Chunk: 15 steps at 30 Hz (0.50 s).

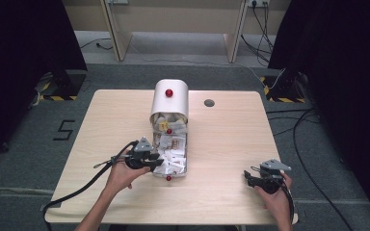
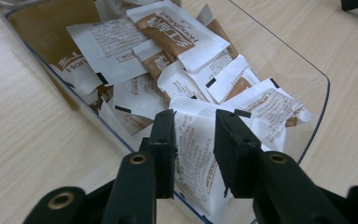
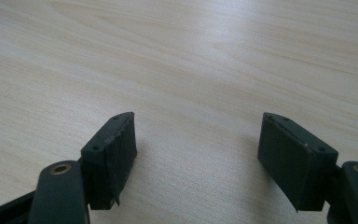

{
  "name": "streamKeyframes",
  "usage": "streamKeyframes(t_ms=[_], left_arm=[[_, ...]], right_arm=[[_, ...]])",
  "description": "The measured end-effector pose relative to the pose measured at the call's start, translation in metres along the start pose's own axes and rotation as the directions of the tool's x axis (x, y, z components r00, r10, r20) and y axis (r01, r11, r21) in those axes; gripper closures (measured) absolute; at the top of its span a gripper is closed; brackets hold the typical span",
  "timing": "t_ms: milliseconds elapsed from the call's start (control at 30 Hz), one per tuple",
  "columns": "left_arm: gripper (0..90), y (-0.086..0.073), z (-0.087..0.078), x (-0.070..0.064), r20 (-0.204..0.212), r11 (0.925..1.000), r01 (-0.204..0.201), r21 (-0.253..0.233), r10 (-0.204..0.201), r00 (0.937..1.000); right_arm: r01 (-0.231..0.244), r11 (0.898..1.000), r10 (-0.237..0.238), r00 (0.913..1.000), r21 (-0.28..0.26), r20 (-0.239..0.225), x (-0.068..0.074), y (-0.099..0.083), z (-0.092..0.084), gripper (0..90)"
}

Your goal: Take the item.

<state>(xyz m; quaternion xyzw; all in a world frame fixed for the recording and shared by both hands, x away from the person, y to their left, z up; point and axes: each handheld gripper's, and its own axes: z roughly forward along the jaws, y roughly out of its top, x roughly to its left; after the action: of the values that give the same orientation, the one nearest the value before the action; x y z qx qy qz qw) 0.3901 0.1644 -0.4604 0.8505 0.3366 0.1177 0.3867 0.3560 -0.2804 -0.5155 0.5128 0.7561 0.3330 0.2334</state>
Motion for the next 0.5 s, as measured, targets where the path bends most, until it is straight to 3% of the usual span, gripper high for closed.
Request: streamKeyframes(t_ms=[333,500], left_arm=[[64.3,-0.0010,0.0071,-0.0037,0.004,0.9995,0.012,0.029,-0.012,0.9999],[80.4,-0.0013,0.0047,-0.0045,-0.022,0.9994,-0.025,0.026,0.025,0.9994]], right_arm=[[0.000,1.000,0.000,1.0000,0.000,0.000,0.0000,0.0000,0.0000,28.6],[0.000,1.000,0.000,1.0000,0.000,0.000,0.0000,0.0000,0.0000,28.6]])
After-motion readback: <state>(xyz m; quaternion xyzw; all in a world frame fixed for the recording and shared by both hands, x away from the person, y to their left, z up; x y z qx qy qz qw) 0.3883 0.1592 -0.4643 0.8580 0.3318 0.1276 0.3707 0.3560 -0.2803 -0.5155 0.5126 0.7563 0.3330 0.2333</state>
